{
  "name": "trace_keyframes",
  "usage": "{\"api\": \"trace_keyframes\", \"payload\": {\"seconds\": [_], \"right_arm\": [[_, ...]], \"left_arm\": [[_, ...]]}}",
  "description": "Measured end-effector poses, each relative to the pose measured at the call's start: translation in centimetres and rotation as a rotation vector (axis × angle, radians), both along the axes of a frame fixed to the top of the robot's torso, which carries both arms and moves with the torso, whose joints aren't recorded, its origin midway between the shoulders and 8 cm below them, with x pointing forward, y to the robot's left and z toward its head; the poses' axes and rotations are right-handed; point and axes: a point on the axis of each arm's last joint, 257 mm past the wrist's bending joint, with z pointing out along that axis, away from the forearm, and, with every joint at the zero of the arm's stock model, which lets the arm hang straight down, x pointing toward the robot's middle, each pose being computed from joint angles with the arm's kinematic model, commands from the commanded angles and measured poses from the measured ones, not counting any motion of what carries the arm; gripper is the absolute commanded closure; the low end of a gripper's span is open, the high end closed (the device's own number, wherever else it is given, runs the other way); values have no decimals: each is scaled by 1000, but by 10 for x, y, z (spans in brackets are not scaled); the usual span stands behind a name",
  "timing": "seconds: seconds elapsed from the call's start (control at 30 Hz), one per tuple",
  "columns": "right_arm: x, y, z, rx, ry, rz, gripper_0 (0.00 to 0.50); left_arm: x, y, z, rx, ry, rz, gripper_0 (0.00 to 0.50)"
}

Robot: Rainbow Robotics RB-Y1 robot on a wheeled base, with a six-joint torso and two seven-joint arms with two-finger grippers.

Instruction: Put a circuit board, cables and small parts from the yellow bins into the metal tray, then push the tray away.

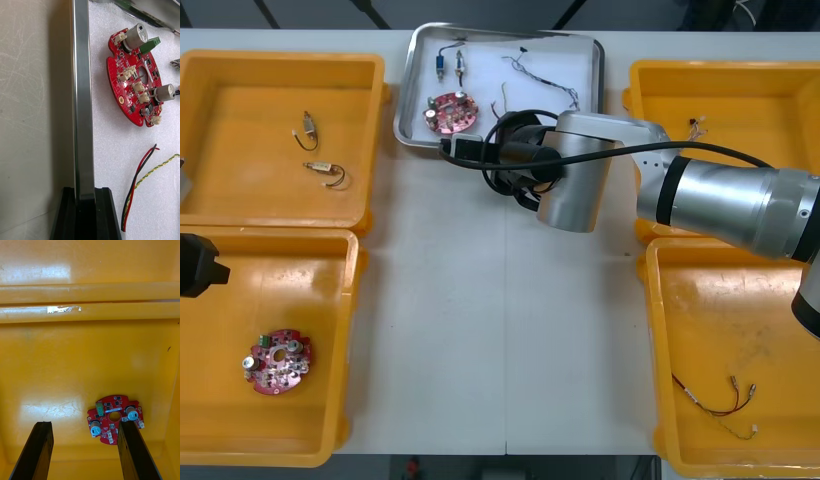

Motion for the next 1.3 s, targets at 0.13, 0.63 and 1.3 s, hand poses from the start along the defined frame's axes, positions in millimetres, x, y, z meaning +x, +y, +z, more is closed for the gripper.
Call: {"api": "trace_keyframes", "payload": {"seconds": [0.13,0.63,1.3], "right_arm": [[0,0,0,1,0,1,500],[1,0,6,17,6,-2,0],[-51,-39,64,44,119,-99,0]], "left_arm": [[0,0,0,0,0,0,0],[0,0,0,0,0,0,0],[0,0,0,0,0,1,0]]}}
